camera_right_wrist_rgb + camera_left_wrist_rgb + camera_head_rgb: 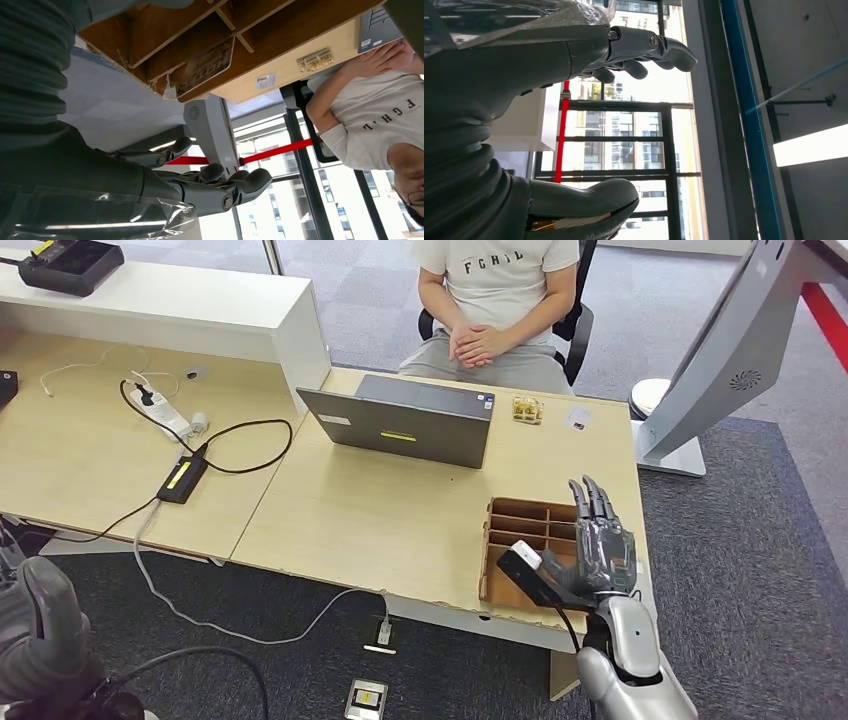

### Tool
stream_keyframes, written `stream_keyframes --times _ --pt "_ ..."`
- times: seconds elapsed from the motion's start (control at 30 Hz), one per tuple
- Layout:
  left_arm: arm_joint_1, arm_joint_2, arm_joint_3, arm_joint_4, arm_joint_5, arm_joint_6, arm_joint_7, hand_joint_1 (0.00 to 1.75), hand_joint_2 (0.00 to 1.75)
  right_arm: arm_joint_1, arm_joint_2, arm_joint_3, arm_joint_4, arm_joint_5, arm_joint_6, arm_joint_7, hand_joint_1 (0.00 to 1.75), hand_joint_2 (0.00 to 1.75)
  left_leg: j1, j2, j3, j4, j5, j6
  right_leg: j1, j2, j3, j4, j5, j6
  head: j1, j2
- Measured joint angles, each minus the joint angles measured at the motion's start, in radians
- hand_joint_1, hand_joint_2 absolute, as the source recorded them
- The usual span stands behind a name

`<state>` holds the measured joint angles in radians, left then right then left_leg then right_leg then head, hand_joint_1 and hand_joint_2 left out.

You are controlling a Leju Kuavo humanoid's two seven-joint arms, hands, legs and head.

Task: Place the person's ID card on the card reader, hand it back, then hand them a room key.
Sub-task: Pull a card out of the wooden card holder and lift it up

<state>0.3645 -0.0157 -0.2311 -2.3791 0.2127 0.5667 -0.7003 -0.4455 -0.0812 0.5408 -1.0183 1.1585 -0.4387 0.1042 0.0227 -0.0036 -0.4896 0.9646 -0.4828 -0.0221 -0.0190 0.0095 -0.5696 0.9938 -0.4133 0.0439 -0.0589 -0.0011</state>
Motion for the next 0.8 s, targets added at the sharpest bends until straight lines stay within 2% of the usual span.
stream_keyframes --times 0.23,0.7,0.77,0.8 --pt "-0.011 0.001 -0.008 0.001 0.023 -0.015 0.0 0.19 1.75 -0.056 0.004 0.008 0.085 -0.017 -0.002 0.016 0.0 1.75 0.0 0.0 0.001 0.0 0.0 0.0 0.0 0.0 0.0 0.0 0.0 0.0 0.0 0.0" --pt "-0.015 0.001 -0.009 0.008 0.049 -0.061 0.0 0.19 1.75 -0.083 -0.01 0.011 0.157 -0.027 0.0 0.058 0.02 1.75 0.0 0.0 0.001 0.0 0.0 0.0 0.0 0.0 0.0 0.0 0.0 0.0 0.0 0.0" --pt "-0.016 0.001 -0.009 0.012 0.059 -0.078 0.0 0.2 1.75 -0.084 -0.018 0.011 0.158 -0.027 0.003 0.062 0.08 1.75 0.0 0.0 0.001 0.0 0.0 0.0 0.0 0.0 0.0 0.0 0.0 0.0 0.0 0.0" --pt "-0.017 0.001 -0.009 0.015 0.064 -0.087 0.0 0.2 1.75 -0.083 -0.022 0.011 0.158 -0.026 0.006 0.062 0.21 1.75 0.0 0.0 0.001 0.0 0.0 0.0 0.0 0.0 0.0 0.0 0.0 0.0 0.0 0.0"
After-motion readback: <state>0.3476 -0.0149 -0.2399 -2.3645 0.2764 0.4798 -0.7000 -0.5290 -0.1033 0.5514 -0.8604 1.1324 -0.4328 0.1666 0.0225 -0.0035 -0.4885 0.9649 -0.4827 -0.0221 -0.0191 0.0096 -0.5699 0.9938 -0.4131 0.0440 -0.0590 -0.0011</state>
